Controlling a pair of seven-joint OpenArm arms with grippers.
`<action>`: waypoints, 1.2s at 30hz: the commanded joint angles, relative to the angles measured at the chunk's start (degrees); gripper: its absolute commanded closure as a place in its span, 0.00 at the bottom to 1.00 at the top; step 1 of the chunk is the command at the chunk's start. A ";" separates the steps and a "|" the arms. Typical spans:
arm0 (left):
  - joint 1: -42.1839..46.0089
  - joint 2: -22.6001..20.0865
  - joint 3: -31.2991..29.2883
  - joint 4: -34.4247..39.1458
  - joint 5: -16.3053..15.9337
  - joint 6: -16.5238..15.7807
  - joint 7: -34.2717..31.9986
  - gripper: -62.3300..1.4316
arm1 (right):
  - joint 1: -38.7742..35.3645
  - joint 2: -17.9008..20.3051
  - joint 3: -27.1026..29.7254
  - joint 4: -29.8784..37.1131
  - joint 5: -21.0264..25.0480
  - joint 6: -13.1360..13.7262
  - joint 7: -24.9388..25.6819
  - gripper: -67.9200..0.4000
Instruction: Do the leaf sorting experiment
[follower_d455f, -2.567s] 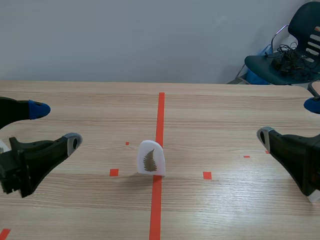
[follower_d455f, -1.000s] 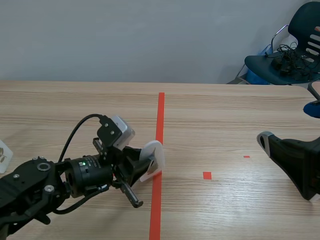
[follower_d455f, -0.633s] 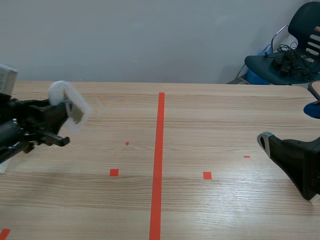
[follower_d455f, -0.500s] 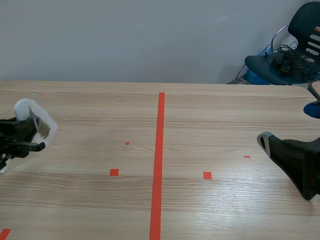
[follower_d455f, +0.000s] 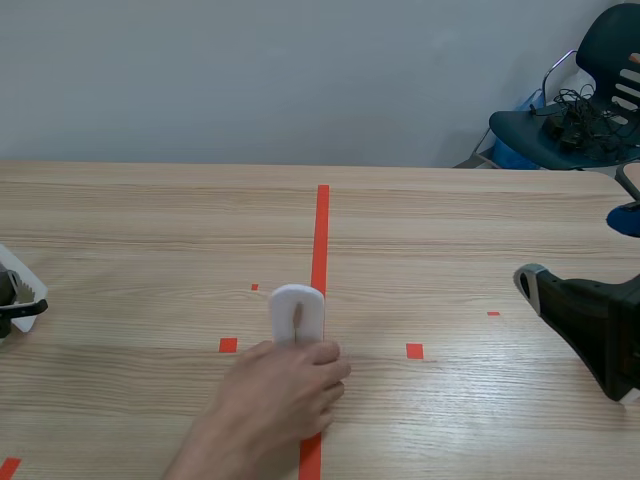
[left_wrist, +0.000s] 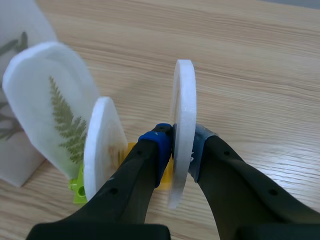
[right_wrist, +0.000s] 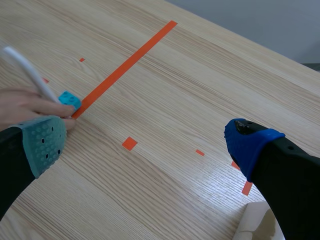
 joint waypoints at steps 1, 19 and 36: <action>-0.33 -1.36 0.04 0.20 -1.05 -0.39 -2.21 0.89 | 0.70 -0.04 0.00 -0.02 0.63 -0.24 0.61 0.00; 4.04 -7.39 -1.05 10.08 -1.09 -12.02 0.57 0.33 | 0.70 -0.04 0.00 -0.02 0.63 -0.24 0.59 0.00; 22.29 -10.10 -8.46 43.69 -1.01 -28.46 9.29 0.00 | 0.85 -0.04 0.00 -0.02 0.63 -0.44 0.61 0.00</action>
